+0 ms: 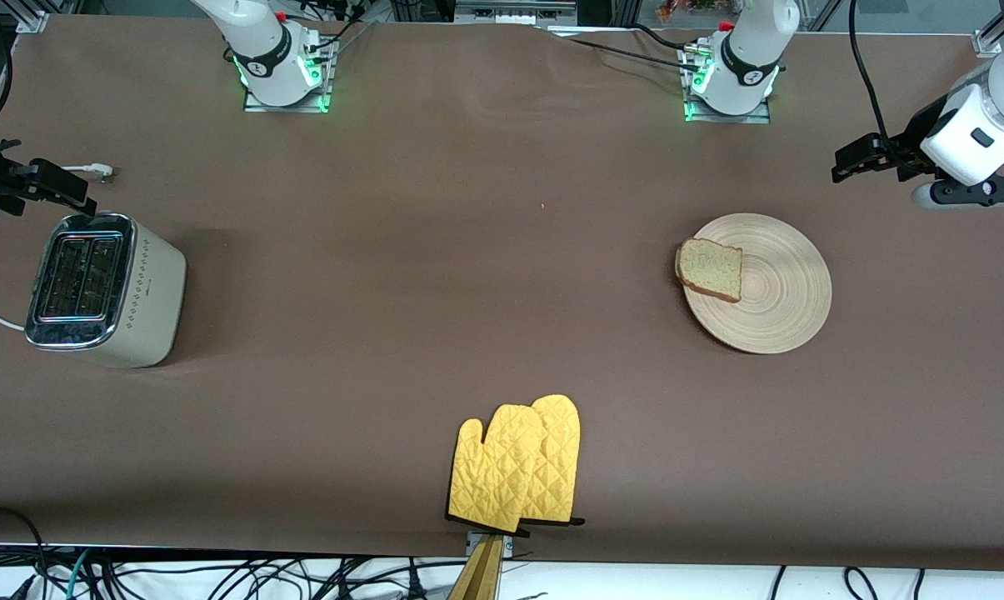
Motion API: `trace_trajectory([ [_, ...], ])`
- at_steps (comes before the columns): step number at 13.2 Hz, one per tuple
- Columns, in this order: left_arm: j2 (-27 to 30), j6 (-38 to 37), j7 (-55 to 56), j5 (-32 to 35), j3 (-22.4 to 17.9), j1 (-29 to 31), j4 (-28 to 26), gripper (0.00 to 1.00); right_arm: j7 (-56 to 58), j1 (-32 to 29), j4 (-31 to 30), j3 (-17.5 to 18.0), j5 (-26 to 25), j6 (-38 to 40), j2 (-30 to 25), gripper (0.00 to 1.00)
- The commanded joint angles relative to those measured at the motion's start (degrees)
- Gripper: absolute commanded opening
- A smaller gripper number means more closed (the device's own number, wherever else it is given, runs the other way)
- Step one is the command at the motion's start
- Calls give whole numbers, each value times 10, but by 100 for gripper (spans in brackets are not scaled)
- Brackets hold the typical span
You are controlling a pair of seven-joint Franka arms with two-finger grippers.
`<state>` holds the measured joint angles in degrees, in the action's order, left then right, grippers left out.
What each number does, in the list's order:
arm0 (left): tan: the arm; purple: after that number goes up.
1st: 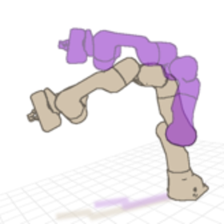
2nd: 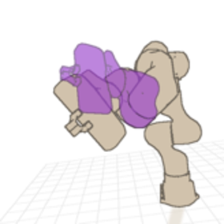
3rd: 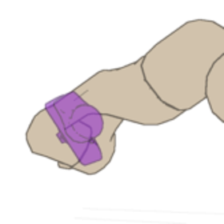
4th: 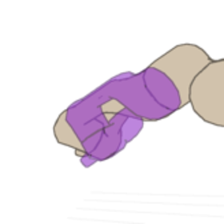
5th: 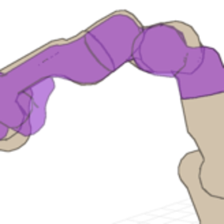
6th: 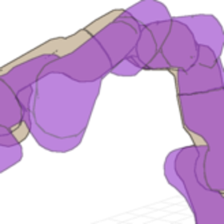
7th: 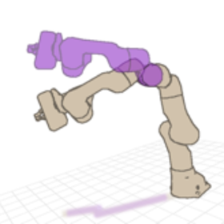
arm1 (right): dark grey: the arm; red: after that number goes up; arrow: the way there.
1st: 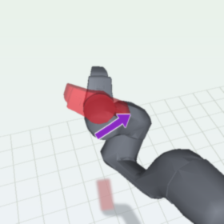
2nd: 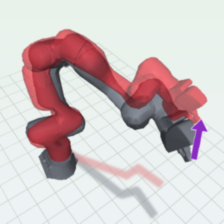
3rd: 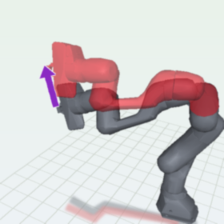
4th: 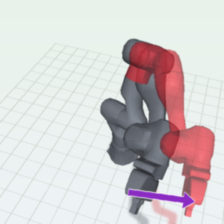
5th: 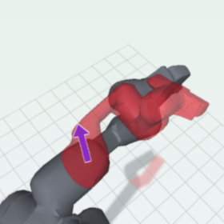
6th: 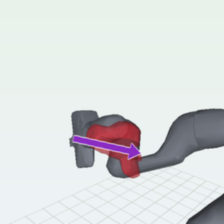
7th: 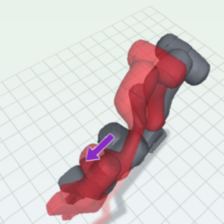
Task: Move plate and put bread in toaster
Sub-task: 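Lower the left gripper and move it toward the wooden plate's rim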
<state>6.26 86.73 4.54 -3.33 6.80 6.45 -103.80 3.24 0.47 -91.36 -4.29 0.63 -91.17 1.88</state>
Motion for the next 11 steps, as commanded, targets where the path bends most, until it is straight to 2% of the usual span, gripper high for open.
trace_trajectory([
  [1, 2, 5, -2, -12, 2, 10, -6, 100, 2, -3, 13, 1, 7, 6, 4, 100],
  [3, -30, 40, -48, -26, 1, 47, -6, 100, 2, -3, 13, 1, 7, 6, 4, 100],
  [6, -105, 76, -181, -71, -16, 118, 1, 100, 2, -2, 13, 1, 7, 6, 4, 100],
  [9, -236, 79, -366, -137, -24, 208, 46, 100, 2, -2, 13, 1, 7, 6, 4, 100],
  [11, -300, 78, -428, -173, -23, 255, 52, 100, 2, -1, 13, 1, 7, 6, 4, 100],
])
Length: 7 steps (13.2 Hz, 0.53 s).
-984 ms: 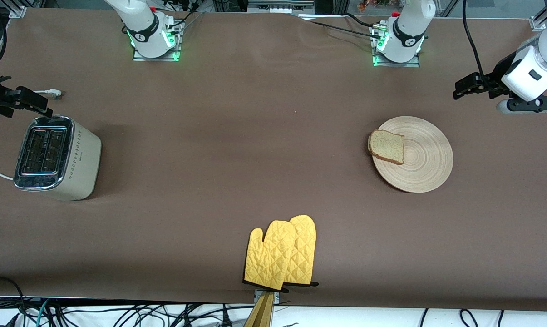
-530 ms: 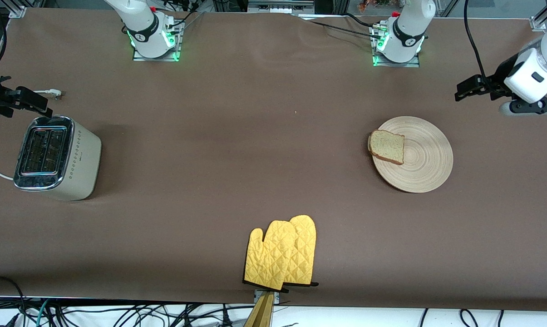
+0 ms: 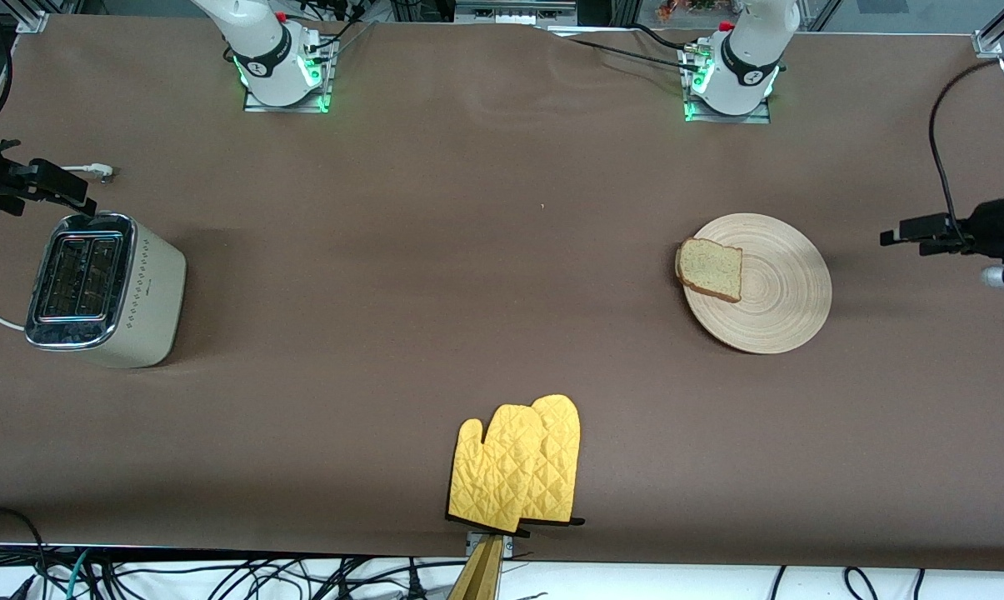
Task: Move plate and put bread in toaster
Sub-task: 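Lower the left gripper and move it toward the wooden plate's rim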
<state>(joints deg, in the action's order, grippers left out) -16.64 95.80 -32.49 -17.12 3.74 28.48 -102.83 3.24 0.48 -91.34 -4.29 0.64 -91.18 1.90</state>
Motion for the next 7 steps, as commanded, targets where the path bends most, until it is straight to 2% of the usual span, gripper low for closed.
trace_trajectory([
  [1, -106, -13, -78, -41, 8, 59, 53, 100, 2, -1, 13, 1, 7, 6, 4, 100],
  [3, -178, -28, -120, -60, 18, 91, 99, 100, 2, -1, 13, 2, 7, 7, 4, 100],
  [5, -237, -68, -129, -73, 19, 98, 147, 100, 2, -1, 13, 2, 7, 7, 4, 100],
  [7, -270, -75, -129, -98, 20, 107, 148, 100, 2, -1, 13, 2, 7, 7, 4, 100],
])
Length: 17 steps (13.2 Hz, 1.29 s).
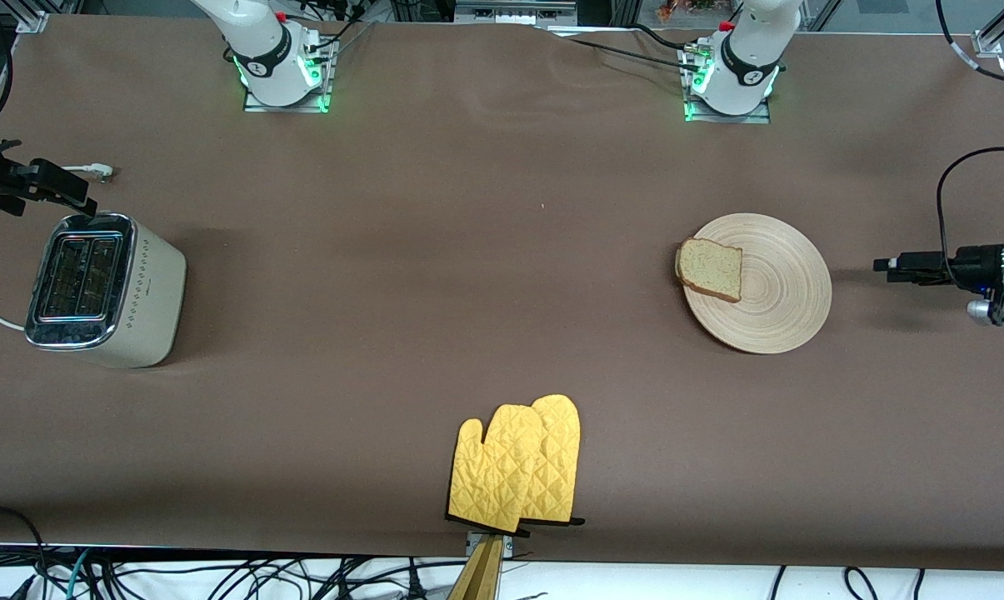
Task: Move plate and put bread in toaster
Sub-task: 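Lower the left gripper and move it toward the wooden plate's rim, then close the left gripper on the wooden plate's rim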
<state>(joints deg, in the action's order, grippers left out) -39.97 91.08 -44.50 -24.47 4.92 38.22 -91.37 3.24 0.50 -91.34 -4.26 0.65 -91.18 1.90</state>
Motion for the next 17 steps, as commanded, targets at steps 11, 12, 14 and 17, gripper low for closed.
trace_trajectory([
  [11, -94, -22, -24, -117, 25, -18, -6, 89, -3, -1, 13, 1, 7, 7, 6, 100],
  [12, -96, -19, -54, -116, 26, -20, -6, 76, -3, -1, 13, 1, 7, 6, 6, 100],
  [14, -99, 6, -165, -114, 26, -23, -16, 46, -1, 0, 13, 1, 7, 6, 6, 100],
  [17, -101, 20, -260, -99, 26, -23, -20, 13, 1, -1, 13, 0, 7, 7, 6, 100],
])
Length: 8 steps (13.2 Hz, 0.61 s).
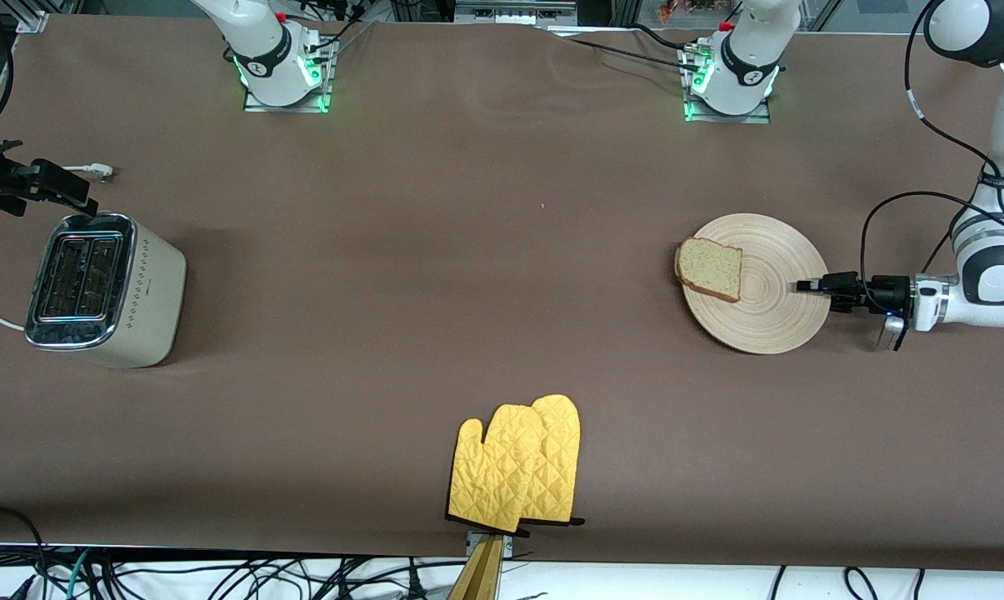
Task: Move plate and put bread in toaster
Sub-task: 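Close the left gripper on the wooden plate's rim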
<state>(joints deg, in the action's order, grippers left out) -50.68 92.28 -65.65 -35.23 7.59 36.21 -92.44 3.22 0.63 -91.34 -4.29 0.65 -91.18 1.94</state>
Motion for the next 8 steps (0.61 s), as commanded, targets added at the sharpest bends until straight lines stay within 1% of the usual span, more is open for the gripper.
trace_trajectory([
  [1, 5, 8, -48, 9, 0, -3, -10, 5, 1, -2, 13, 1, 7, 7, 4, 100],
  [2, 1, 8, -50, 9, 0, -3, -12, 0, 1, -2, 13, 1, 7, 7, 5, 100],
  [4, -2, 8, -38, 9, 0, -4, -16, 0, 1, -3, 13, 1, 7, 7, 5, 100],
  [8, 1, 1, 47, 9, 1, -7, -18, 0, 1, -4, 13, 1, 7, 7, 5, 100],
])
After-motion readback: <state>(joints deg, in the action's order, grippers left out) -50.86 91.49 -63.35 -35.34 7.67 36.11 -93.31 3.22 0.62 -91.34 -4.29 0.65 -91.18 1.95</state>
